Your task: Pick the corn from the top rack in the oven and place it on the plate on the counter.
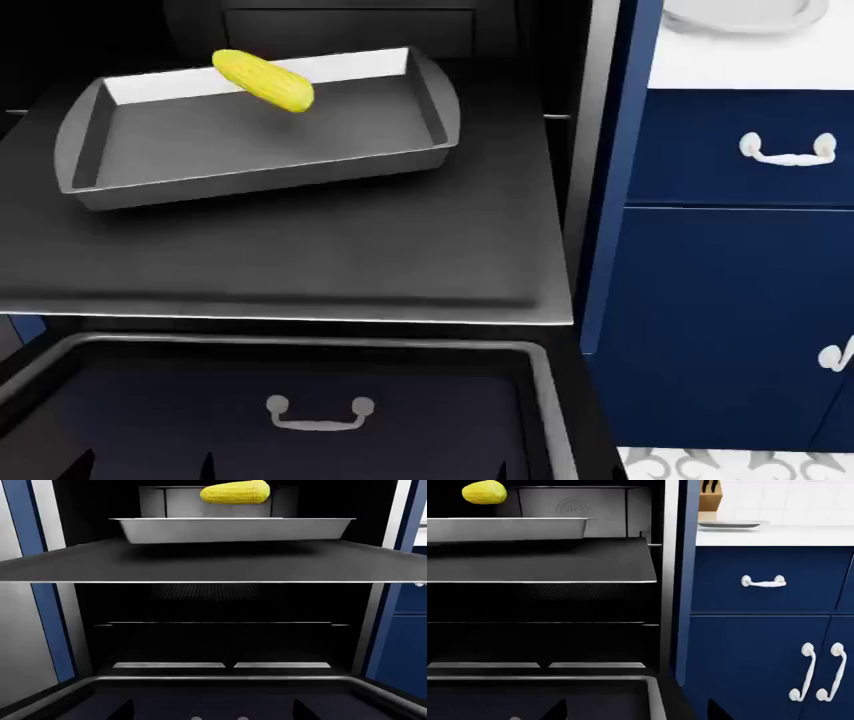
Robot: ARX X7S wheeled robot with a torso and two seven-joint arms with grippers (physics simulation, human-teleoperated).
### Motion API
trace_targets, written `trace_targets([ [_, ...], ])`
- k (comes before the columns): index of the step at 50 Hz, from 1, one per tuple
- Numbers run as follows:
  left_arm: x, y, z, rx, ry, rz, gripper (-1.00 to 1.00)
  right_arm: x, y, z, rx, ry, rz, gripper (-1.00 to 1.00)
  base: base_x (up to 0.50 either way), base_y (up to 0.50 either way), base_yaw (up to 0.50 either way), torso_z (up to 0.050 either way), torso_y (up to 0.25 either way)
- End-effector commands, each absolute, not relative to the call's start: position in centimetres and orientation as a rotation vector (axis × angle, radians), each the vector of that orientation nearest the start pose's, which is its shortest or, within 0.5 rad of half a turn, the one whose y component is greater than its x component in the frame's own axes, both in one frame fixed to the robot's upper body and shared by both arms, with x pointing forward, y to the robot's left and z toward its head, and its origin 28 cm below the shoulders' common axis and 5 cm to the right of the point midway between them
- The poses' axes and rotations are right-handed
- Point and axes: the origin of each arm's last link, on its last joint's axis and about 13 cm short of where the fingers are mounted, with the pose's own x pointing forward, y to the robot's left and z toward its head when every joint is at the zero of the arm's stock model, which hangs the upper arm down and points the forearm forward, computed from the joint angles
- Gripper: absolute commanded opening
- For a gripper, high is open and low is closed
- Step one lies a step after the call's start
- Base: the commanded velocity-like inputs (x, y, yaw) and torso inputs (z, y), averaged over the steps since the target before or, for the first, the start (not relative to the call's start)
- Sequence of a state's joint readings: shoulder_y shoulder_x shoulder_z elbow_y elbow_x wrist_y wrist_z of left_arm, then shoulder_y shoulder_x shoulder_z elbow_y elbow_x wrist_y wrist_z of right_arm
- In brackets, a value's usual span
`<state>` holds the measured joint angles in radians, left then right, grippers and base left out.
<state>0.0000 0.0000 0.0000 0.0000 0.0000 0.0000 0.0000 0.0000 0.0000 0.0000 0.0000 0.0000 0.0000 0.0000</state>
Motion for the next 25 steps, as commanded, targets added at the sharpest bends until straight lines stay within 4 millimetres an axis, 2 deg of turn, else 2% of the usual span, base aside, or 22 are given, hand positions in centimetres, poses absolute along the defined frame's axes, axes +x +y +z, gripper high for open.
trace_targets([
  [1, 20.81, 20.02, 1.37, 0.080, -0.042, -0.049, 1.00, 21.25, -9.42, 1.08, 0.085, 0.028, -0.001, 1.00, 0.00, 0.00, 0.00, 0.000, 0.000],
  [4, 21.01, 20.28, 1.21, 0.066, -0.024, -0.039, 1.00, 20.83, -8.55, 0.57, -0.027, -0.003, 0.039, 1.00, 0.00, 0.00, 0.00, 0.000, 0.000],
  [6, 20.85, 20.42, 1.47, 0.013, -0.044, -0.042, 1.00, 20.74, -8.80, 0.80, 0.037, -0.005, 0.027, 1.00, 0.00, 0.00, 0.00, 0.000, 0.000],
  [8, 21.03, 20.21, 1.23, 0.039, -0.024, -0.057, 1.00, 20.79, -8.98, 1.03, 0.077, -0.011, 0.019, 1.00, 0.00, 0.00, 0.00, 0.000, 0.000],
  [12, 20.86, 19.68, 1.14, 0.107, -0.027, -0.087, 1.00, 20.62, -8.88, 1.05, 0.074, -0.014, 0.036, 1.00, 0.00, 0.00, 0.00, 0.000, 0.000],
  [25, 20.85, 19.64, 1.18, 0.101, -0.034, -0.082, 1.00, 20.71, -8.96, 1.02, 0.071, -0.025, 0.034, 1.00, 0.00, 0.00, 0.00, 0.000, 0.000],
])
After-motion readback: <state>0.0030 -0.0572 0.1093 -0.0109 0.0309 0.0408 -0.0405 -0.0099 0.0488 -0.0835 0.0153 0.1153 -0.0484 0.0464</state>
